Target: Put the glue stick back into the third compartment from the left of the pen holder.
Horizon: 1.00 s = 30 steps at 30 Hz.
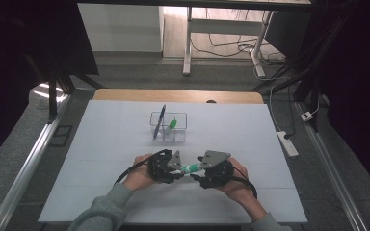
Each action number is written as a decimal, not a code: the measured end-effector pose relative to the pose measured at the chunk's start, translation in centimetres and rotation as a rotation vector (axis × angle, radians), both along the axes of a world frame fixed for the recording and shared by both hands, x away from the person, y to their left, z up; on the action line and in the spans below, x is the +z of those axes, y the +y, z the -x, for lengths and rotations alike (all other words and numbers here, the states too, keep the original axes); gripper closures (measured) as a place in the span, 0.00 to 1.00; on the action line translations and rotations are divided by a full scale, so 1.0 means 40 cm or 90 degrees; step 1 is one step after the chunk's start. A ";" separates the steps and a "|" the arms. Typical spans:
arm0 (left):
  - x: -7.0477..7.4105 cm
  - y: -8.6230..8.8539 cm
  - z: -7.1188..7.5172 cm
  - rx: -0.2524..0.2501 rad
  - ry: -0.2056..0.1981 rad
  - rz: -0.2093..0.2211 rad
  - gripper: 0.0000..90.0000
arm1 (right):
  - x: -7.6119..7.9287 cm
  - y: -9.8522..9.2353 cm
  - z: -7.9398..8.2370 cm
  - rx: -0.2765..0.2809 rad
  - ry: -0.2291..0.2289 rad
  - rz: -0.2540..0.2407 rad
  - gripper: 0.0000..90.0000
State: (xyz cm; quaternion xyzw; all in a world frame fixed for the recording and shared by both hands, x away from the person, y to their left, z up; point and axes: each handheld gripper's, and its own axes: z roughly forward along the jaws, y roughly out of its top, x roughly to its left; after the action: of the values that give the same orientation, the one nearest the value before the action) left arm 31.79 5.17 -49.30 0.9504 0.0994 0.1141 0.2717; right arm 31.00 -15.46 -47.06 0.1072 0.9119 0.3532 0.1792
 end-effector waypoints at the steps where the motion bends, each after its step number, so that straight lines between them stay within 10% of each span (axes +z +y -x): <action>1: 0.000 -0.001 0.000 -0.001 0.001 0.001 0.72 | -0.001 0.006 0.000 0.002 0.001 0.003 0.42; 18: 0.010 -0.011 0.008 -0.029 0.009 0.009 0.72 | -0.043 0.041 0.011 0.038 -0.041 0.153 0.58; 30: 0.021 0.001 0.011 -0.036 0.024 0.057 0.71 | -0.068 0.047 0.023 0.080 -0.110 0.198 0.68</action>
State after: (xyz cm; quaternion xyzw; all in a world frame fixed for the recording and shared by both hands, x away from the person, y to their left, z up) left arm 31.35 5.20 -48.46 0.9416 0.0829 0.0839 0.3153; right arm 30.06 -13.57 -49.76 -0.0097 0.9418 0.2260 0.2487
